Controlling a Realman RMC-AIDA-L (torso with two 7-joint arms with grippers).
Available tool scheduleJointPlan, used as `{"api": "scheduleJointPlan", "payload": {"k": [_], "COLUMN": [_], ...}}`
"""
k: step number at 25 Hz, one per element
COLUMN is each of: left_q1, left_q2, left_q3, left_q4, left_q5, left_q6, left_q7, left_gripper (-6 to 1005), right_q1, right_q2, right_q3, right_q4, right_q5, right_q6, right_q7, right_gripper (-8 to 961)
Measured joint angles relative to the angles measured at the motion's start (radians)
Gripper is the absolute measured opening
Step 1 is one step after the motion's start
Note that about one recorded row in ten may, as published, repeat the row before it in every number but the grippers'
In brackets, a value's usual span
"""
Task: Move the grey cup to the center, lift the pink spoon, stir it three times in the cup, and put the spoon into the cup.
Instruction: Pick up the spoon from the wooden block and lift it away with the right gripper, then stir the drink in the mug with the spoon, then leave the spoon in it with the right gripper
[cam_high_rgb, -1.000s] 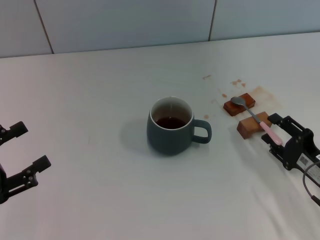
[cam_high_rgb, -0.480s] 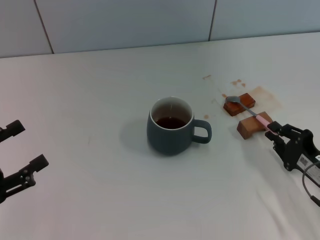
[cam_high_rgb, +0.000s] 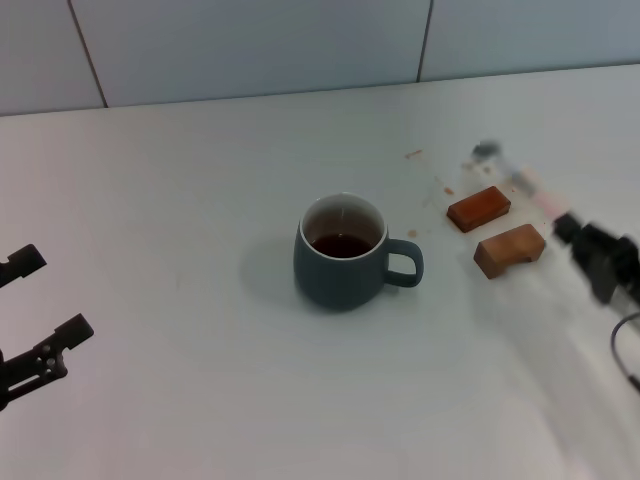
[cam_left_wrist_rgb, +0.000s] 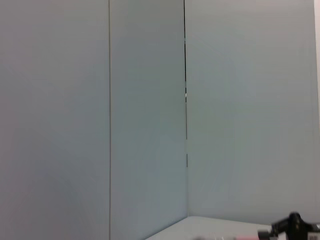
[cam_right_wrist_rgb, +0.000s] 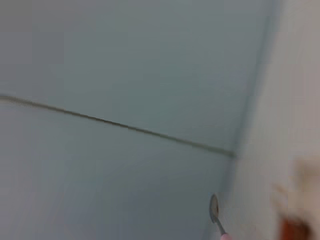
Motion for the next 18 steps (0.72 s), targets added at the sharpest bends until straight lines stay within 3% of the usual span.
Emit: {"api": "scheduleJointPlan", "payload": {"k": [4,5,8,9,10,13,14,15,18], "left_q1": [0.001,0.001,0.0,-0.002,-0.002,-0.004,-0.005,-0.005,-0.007], "left_q2": [-0.001,-0.001,-0.002,-0.004,-0.004,-0.007,-0.009,-0.009,-0.013], "left_q3": [0.0,0.0,0.0,0.0,0.0,0.0,0.0,0.0,0.0], "left_q4": [-0.003,-0.004,-0.008,-0.009,-0.009,-0.009,-0.01,-0.01,-0.011], "left_q5": [-0.007,-0.007,-0.008,-0.008,-0.008,-0.009,-0.009,-0.009,-0.011], "left_q6": [0.005,0.005,0.005,0.003,0.003,0.002,0.0,0.0,-0.002], "left_q7": [0.0,0.0,0.0,0.0,0.0,0.0,0.0,0.0,0.0], "left_gripper": [860,860,860,860,860,860,860,860,860], "right_q1": [0.035,0.035,0.081,0.123,0.123,0.185,0.236,0.236,0.292], "right_q2": [-0.007,-0.007,-0.02,-0.04,-0.04,-0.073,-0.092,-0.092,-0.104], "right_q3": [0.189,0.189,0.225,0.202,0.202,0.151,0.105,0.105,-0.008], "right_q4": [-0.04,-0.04,-0.162,-0.278,-0.278,-0.432,-0.562,-0.562,-0.76], "right_q5": [0.001,0.001,0.001,0.0,0.0,0.0,0.002,0.002,0.035], "right_q6": [-0.187,-0.187,-0.36,-0.504,-0.504,-0.654,-0.718,-0.718,-0.752], "right_q7": [-0.422,-0.422,-0.533,-0.516,-0.516,-0.392,-0.262,-0.262,-0.059], "right_gripper": [107,107,106,106,106,106,106,106,106]}}
